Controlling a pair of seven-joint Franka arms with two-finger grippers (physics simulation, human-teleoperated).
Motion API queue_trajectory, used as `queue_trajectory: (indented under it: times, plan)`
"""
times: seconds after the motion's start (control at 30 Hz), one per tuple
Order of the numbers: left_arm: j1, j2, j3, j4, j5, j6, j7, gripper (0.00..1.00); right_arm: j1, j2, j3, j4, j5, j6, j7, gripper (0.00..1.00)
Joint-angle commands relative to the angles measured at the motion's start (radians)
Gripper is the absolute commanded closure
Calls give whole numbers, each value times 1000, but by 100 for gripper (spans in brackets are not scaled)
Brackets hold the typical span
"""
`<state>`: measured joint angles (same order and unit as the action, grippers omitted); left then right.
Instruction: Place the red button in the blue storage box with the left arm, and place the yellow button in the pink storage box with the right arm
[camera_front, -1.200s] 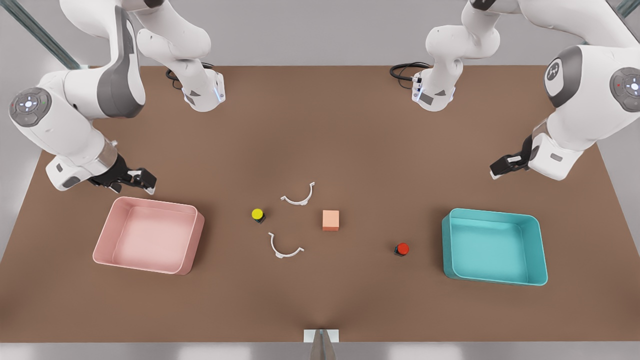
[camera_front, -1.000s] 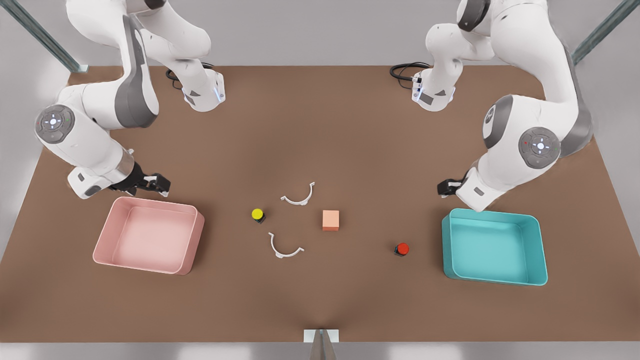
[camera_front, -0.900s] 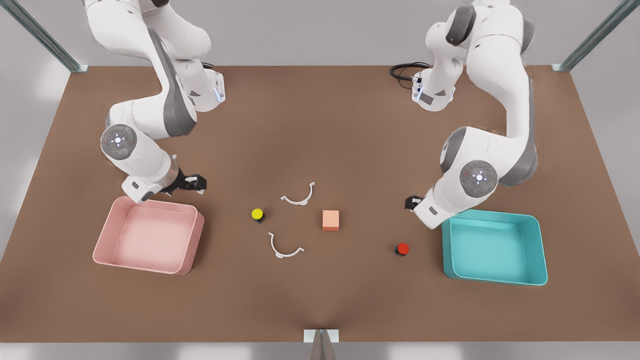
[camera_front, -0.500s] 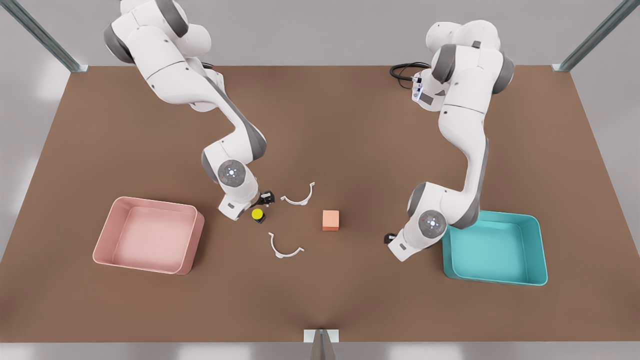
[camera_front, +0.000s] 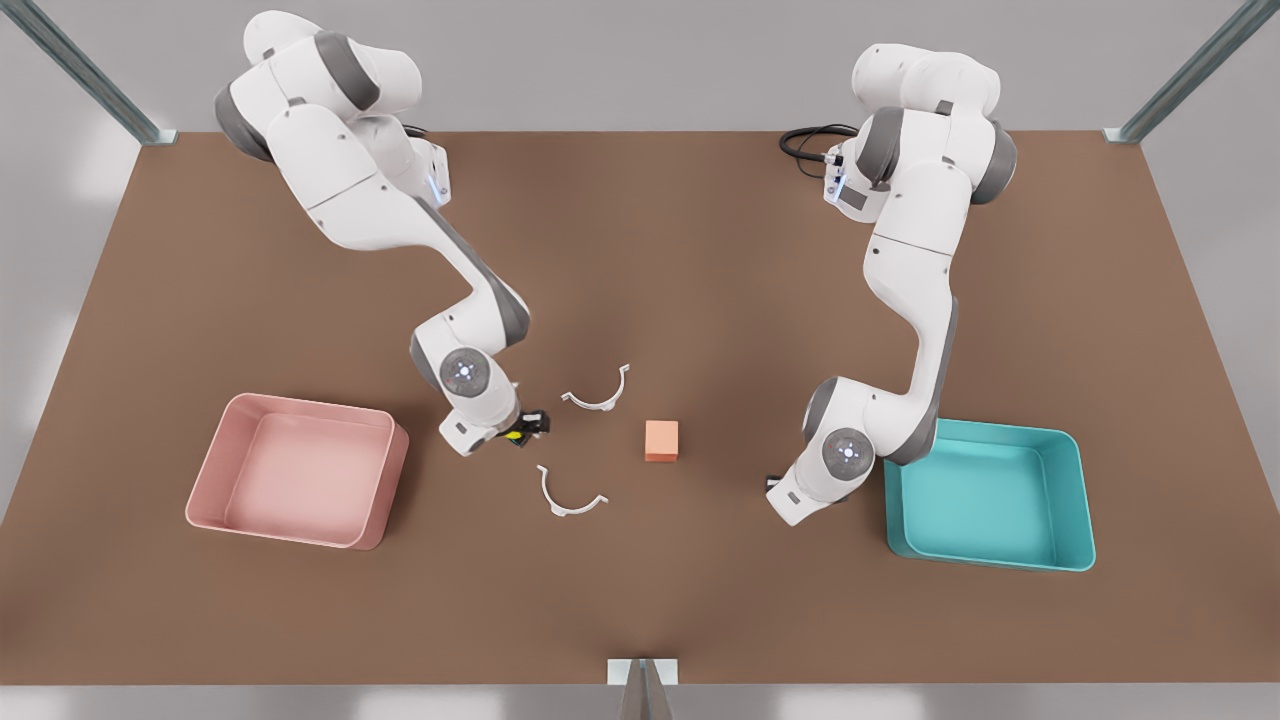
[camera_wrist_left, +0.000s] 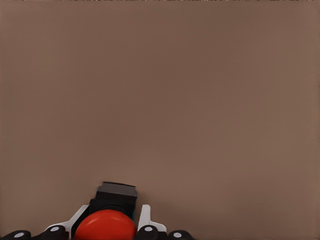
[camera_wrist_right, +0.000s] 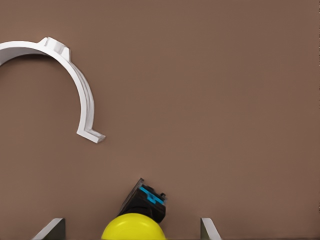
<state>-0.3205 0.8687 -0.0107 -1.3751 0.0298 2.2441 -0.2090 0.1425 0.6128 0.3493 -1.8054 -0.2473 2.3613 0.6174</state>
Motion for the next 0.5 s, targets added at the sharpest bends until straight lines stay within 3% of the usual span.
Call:
queue_trajectory:
  times: [0.0,0.13,0.3,0.37,0.47]
  plan:
    - [0,-4,0,1,-1,6,-6,45,-6,-1,0,-5,0,21,143,0]
    - [0,-45,0,2,1,-35,-6,53,-8,25,-3,0,0,38,143,0]
    - [150,-247,0,2,-1,-333,224,52,-4,61,-3,0,-1,70,145,2]
    - [277,-283,0,1,-1,-388,448,52,-1,67,-3,1,-1,79,145,19]
    - [408,-281,5,-65,1,-405,729,52,0,71,-3,0,-1,79,145,29]
